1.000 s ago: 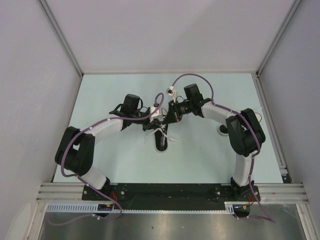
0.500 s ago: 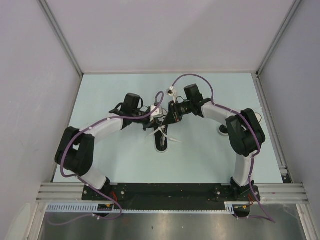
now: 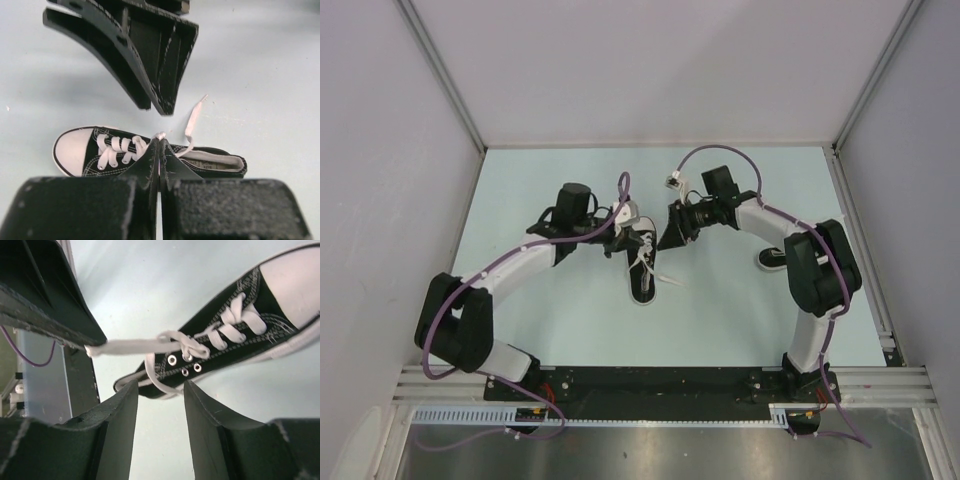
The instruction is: Tie the shoes
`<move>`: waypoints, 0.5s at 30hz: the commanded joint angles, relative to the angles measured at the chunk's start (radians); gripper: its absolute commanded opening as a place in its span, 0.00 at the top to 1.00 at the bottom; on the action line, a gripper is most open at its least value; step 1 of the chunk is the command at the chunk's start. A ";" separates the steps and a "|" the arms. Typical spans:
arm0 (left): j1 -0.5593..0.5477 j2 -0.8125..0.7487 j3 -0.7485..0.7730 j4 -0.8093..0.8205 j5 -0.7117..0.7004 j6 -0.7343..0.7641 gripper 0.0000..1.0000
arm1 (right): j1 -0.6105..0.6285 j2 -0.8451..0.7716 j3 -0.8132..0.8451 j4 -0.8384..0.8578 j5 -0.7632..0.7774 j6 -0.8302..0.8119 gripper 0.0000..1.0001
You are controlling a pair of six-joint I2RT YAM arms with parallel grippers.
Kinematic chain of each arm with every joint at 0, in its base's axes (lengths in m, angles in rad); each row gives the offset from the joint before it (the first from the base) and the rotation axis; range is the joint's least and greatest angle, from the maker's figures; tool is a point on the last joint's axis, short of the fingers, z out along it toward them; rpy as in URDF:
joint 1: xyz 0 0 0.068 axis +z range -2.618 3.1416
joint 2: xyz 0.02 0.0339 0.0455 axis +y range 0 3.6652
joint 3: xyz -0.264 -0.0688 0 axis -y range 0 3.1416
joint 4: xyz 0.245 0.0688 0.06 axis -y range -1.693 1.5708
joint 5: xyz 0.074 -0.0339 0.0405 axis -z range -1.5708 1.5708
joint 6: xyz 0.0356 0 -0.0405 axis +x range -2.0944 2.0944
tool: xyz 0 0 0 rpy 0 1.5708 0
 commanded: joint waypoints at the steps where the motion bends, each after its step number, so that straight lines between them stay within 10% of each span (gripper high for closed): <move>1: 0.024 -0.065 -0.056 0.046 0.033 -0.052 1.00 | -0.001 -0.059 -0.016 -0.126 0.040 -0.111 0.54; 15: 0.088 -0.082 -0.140 0.012 -0.037 -0.156 1.00 | 0.098 -0.098 -0.151 0.006 0.239 -0.096 0.55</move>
